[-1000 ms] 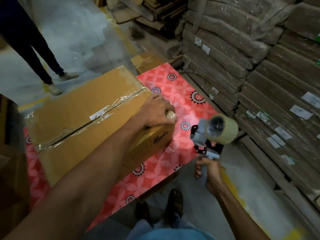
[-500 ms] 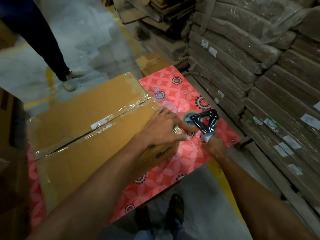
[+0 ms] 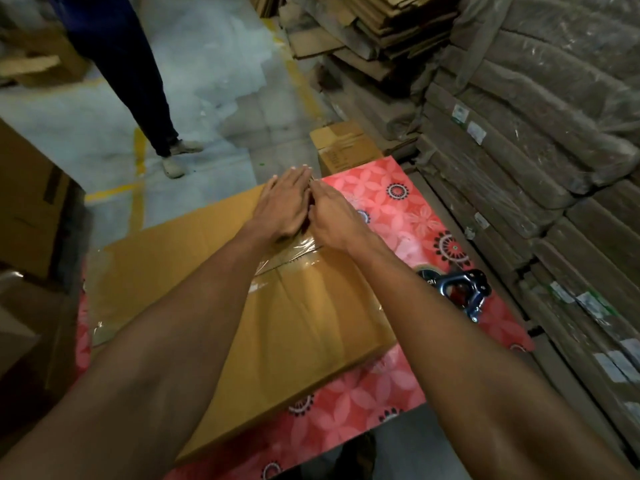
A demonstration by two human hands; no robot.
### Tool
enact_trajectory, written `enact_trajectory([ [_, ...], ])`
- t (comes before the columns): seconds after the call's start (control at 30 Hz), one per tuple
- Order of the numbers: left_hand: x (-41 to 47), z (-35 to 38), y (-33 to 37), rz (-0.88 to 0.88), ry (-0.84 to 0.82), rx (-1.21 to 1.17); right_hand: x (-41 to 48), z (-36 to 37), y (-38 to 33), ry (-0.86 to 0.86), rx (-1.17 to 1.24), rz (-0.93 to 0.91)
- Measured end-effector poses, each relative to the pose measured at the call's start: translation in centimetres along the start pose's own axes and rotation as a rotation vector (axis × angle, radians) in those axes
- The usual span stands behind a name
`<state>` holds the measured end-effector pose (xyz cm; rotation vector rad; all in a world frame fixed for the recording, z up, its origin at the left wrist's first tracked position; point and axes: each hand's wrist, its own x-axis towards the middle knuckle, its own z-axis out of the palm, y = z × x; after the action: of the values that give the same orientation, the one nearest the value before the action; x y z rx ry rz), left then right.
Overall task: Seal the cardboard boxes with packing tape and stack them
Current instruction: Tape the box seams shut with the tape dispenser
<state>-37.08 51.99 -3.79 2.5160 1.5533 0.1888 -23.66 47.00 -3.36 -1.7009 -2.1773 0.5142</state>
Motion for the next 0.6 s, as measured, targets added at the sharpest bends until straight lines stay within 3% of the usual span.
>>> enact_trajectory([
  [0.1, 0.7, 0.2, -1.1, -0.012, 0.021, 0.083, 1.1, 1.3, 0.4, -0.029, -0.137, -0.035],
  [0.33, 1.0, 0.5, -0.8, -0.057, -0.008, 0.153, 0.5, 1.3, 0.4, -0.025, -0.110, 0.037],
  [0.6, 0.6, -0.2, -0.1, -0.075, -0.069, 0.070, -8.8, 0.1, 0.3, -0.063, -0.129, 0.169],
])
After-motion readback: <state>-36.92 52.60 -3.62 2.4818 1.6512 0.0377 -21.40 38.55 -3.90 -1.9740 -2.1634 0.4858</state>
